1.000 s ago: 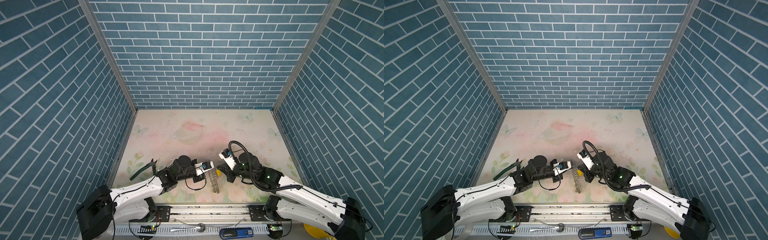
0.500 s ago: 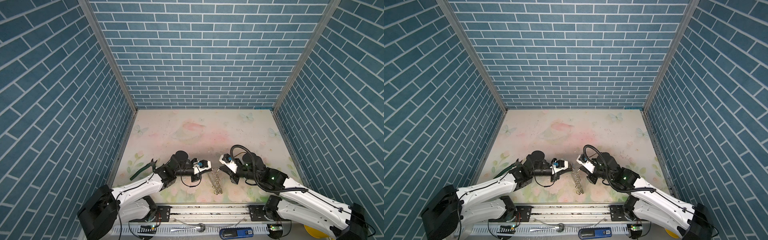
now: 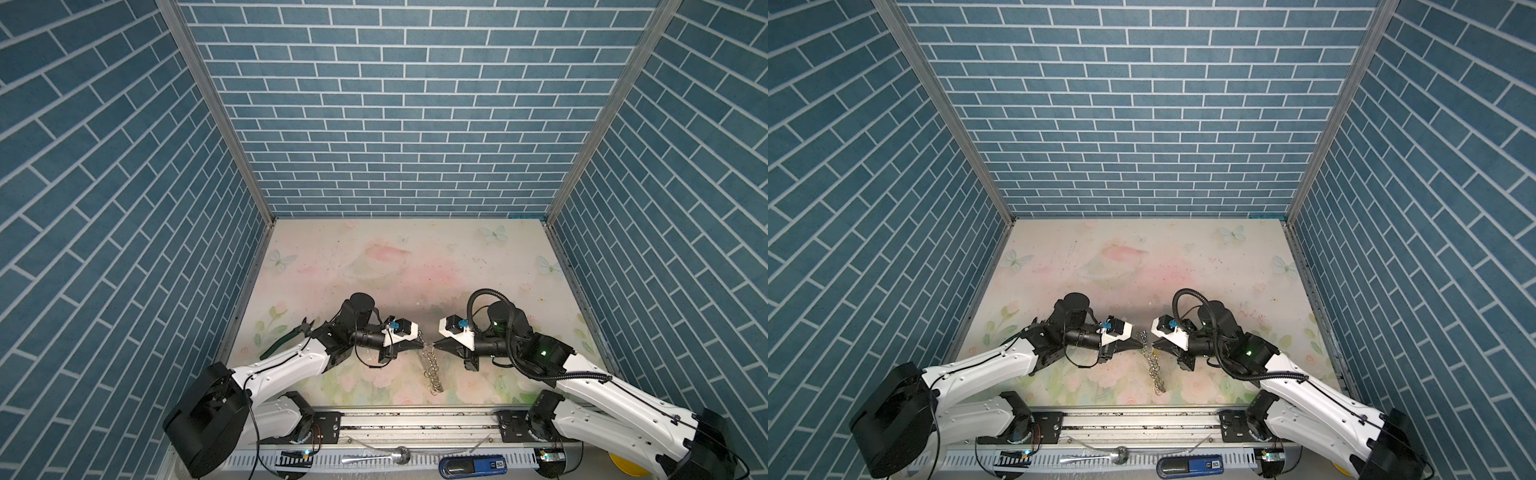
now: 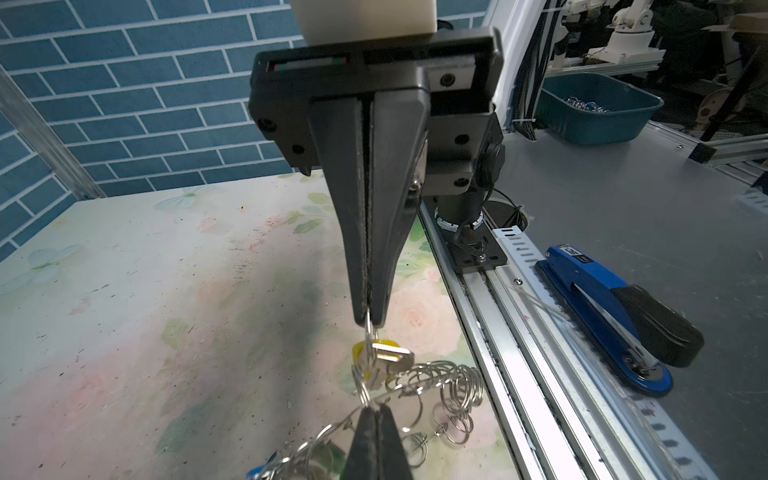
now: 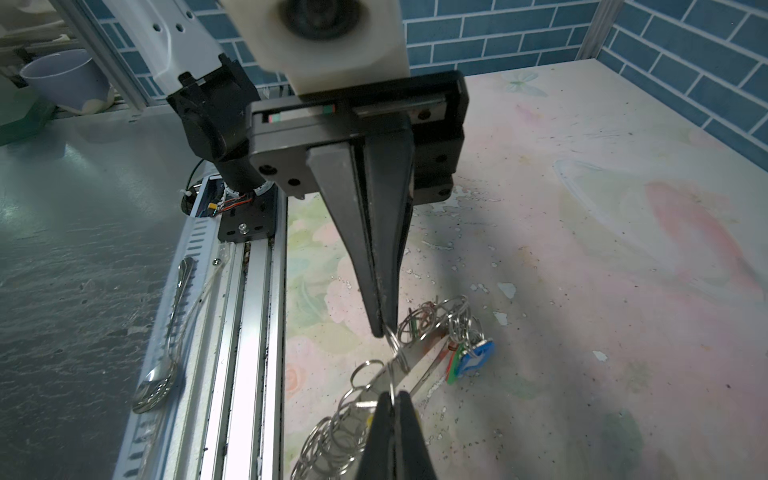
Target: Put the keys on the keyring
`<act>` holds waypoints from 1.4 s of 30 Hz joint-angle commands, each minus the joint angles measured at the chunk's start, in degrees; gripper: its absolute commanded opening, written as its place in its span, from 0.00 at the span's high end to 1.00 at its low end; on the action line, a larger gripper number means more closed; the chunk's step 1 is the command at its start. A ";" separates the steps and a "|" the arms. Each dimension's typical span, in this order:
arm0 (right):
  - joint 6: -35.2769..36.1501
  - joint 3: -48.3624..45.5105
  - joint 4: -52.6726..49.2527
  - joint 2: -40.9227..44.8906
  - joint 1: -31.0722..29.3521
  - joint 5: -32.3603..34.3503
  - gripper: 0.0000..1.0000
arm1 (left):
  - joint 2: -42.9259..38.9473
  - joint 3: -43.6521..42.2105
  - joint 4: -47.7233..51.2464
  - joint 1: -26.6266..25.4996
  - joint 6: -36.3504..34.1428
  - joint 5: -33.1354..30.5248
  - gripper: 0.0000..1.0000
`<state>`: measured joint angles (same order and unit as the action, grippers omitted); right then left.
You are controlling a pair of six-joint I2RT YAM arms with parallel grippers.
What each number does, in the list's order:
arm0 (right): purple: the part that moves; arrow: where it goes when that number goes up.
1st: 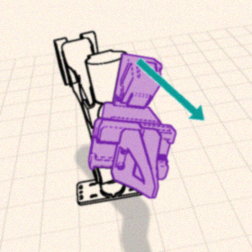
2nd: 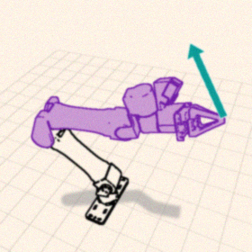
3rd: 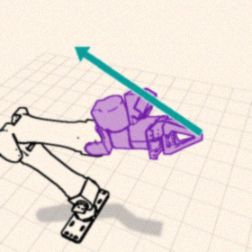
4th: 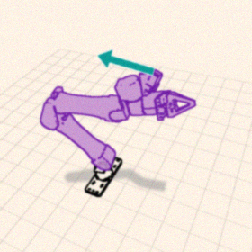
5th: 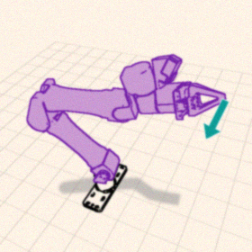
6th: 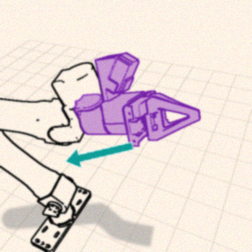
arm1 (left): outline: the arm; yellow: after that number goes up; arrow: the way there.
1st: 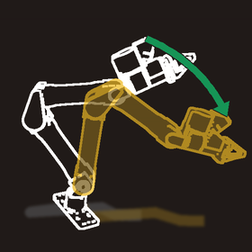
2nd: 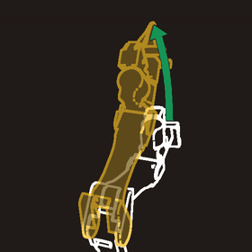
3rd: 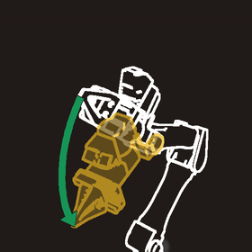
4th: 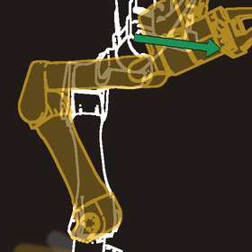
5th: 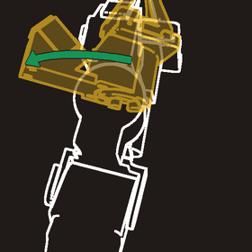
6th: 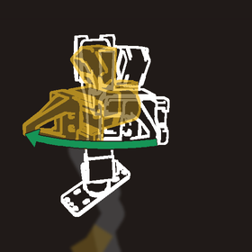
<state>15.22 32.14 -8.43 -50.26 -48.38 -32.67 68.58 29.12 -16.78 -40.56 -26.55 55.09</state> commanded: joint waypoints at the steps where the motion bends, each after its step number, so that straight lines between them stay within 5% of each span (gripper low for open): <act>1: 5.98 -1.02 1.79 -1.46 0.95 -4.94 1.00 | 1.39 0.77 1.08 1.39 -1.90 5.16 1.00; 7: 7.36 -1.97 5.09 -1.92 5.35 -9.21 1.00 | 3.51 3.04 8.54 1.71 -7.42 6.39 1.00; 20: 7.24 -1.73 6.14 -4.00 7.68 -18.89 1.00 | 3.01 2.02 6.46 2.41 -6.96 6.58 1.00; 42: 7.06 -1.64 7.53 -3.53 7.69 -16.47 1.00 | 3.16 2.42 7.28 2.41 -6.81 7.93 1.00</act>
<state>19.88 31.16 -2.66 -54.70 -40.82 -48.88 71.64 31.59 -11.03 -38.52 -33.23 62.00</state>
